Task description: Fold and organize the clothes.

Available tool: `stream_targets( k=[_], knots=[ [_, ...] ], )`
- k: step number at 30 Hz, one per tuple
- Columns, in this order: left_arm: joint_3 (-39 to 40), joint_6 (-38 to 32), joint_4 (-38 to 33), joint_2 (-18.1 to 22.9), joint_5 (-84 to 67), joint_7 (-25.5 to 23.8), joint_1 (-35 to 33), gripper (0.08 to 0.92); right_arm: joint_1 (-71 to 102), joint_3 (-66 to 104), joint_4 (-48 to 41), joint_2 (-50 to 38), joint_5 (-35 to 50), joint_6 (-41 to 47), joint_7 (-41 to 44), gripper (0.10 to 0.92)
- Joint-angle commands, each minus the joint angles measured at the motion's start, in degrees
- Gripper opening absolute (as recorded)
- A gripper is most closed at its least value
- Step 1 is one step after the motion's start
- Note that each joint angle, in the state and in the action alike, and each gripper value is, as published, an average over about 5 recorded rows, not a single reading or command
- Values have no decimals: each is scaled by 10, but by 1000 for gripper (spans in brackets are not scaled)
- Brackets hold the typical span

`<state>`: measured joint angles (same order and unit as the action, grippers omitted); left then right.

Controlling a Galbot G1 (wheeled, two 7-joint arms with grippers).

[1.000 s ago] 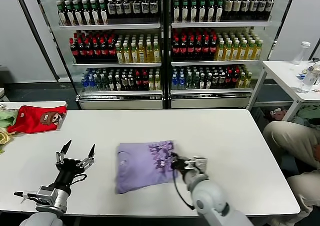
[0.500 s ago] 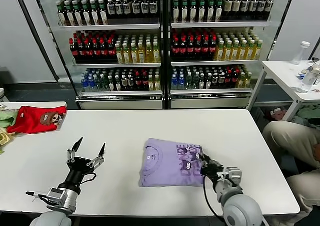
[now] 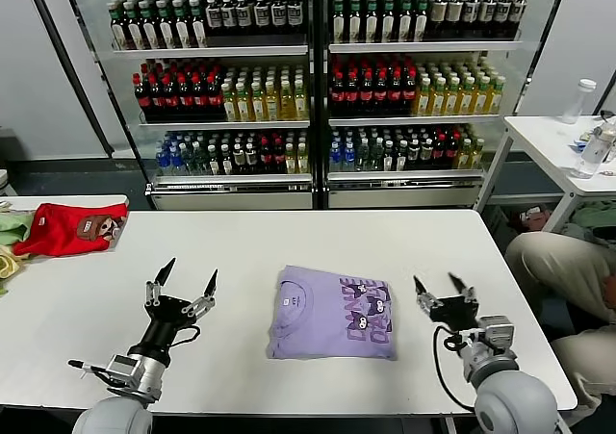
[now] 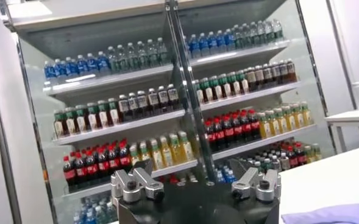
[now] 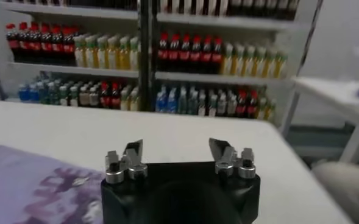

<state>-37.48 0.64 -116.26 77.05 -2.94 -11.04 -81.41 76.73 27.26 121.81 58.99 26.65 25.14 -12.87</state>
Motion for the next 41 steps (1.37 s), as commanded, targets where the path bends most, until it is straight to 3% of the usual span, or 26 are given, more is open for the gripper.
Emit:
stream_targets(
  k=[1, 6, 16, 23, 30, 41],
  knots=[
    [33, 14, 26, 9, 85, 14, 44, 823, -34, 59, -69, -24, -159, -120, 68, 766],
    [29, 4, 49, 21, 72, 0, 77, 823, -58, 53, -94, -18, -140, -122, 74, 820],
    [22, -12, 57, 30, 71, -15, 95, 823, -74, 42, -99, -15, -149, -99, 77, 823],
    [27, -23, 92, 37, 71, 19, 114, 823, -79, 27, -116, 19, -198, -126, 89, 823],
    [8, -61, 107, 39, 58, -19, 118, 823, -95, 4, -139, 32, -201, -131, 73, 823],
    [5, -67, 112, 36, 43, -15, 112, 823, -104, -7, -154, 32, -209, -129, 79, 823]
  ],
)
